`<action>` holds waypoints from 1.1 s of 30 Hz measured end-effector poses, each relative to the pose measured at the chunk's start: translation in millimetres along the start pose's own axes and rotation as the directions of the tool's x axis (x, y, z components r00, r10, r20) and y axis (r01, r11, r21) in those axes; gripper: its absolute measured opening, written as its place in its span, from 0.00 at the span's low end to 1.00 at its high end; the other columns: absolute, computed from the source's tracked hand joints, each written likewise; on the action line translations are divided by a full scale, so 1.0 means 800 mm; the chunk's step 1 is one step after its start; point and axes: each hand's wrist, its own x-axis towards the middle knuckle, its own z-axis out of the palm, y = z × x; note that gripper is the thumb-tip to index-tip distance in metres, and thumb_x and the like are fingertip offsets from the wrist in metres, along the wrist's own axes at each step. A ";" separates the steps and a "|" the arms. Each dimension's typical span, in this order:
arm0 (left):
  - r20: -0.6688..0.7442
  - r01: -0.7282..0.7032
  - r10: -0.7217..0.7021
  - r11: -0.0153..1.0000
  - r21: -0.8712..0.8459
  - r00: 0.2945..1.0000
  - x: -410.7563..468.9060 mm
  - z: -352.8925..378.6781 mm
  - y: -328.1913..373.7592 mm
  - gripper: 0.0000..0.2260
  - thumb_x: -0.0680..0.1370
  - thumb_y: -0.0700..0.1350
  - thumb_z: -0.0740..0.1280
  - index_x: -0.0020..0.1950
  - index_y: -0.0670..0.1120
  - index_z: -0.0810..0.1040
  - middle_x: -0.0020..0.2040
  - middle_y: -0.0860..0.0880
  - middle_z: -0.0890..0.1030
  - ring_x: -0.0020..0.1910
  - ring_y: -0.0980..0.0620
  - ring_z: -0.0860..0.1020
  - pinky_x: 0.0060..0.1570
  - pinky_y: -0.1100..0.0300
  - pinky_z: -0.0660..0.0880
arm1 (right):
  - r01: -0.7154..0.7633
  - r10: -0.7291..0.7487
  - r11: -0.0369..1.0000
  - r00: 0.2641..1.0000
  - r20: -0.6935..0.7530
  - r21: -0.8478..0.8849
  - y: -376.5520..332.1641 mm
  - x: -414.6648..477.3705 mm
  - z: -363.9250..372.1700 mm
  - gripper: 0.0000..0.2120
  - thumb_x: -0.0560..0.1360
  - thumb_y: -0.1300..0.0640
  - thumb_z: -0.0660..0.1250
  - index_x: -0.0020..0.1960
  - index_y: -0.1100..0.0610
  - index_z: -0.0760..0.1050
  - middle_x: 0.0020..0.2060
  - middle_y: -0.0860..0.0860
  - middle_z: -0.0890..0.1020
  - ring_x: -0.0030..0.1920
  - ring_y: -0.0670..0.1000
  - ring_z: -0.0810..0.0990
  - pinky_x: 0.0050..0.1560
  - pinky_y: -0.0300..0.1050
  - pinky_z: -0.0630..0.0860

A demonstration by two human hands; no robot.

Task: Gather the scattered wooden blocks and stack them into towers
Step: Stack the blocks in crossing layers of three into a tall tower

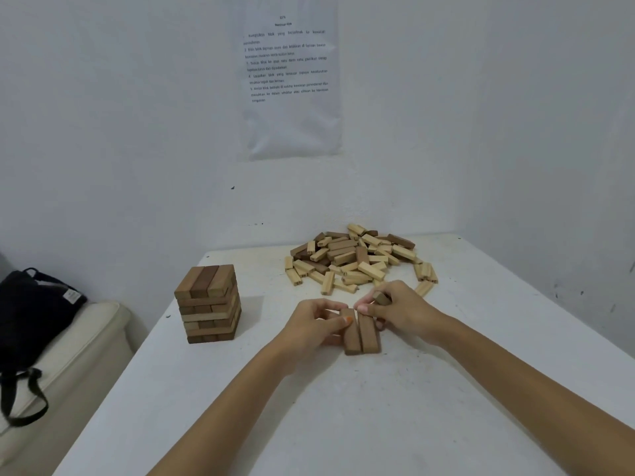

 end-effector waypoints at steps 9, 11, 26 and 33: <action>-0.120 -0.035 0.081 0.938 0.344 0.989 0.005 0.006 -0.013 0.12 0.77 0.44 0.68 0.60 0.45 0.77 0.51 0.48 0.77 0.47 0.53 0.76 0.48 0.62 0.75 | 0.014 -0.026 0.988 0.997 -0.073 -0.154 0.004 -0.008 0.008 0.06 0.76 0.51 0.69 0.49 0.52 0.80 0.47 0.50 0.81 0.45 0.46 0.78 0.44 0.41 0.76; -0.133 -0.036 0.087 0.940 0.340 0.987 0.005 0.007 -0.014 0.12 0.78 0.44 0.68 0.61 0.46 0.77 0.53 0.47 0.77 0.48 0.53 0.76 0.47 0.62 0.76 | -0.089 0.084 0.992 0.995 -0.062 -0.086 -0.003 -0.012 0.007 0.12 0.79 0.45 0.63 0.54 0.53 0.77 0.46 0.48 0.78 0.44 0.45 0.75 0.43 0.39 0.70; -0.142 0.062 -0.032 0.974 0.218 0.989 -0.004 0.000 -0.005 0.09 0.79 0.41 0.65 0.58 0.44 0.77 0.42 0.48 0.78 0.32 0.55 0.80 0.42 0.64 0.78 | -0.177 0.169 0.984 0.962 -0.213 -0.022 0.002 -0.024 -0.021 0.09 0.76 0.55 0.70 0.52 0.59 0.82 0.48 0.51 0.78 0.52 0.48 0.74 0.50 0.40 0.68; -0.134 0.058 -0.032 0.979 0.194 0.990 -0.004 0.001 -0.009 0.09 0.78 0.39 0.66 0.58 0.43 0.77 0.41 0.49 0.77 0.36 0.53 0.82 0.45 0.64 0.78 | -0.301 0.263 0.950 0.915 -0.307 -0.086 0.003 -0.023 -0.020 0.06 0.80 0.61 0.62 0.50 0.60 0.78 0.36 0.53 0.77 0.34 0.51 0.74 0.33 0.41 0.72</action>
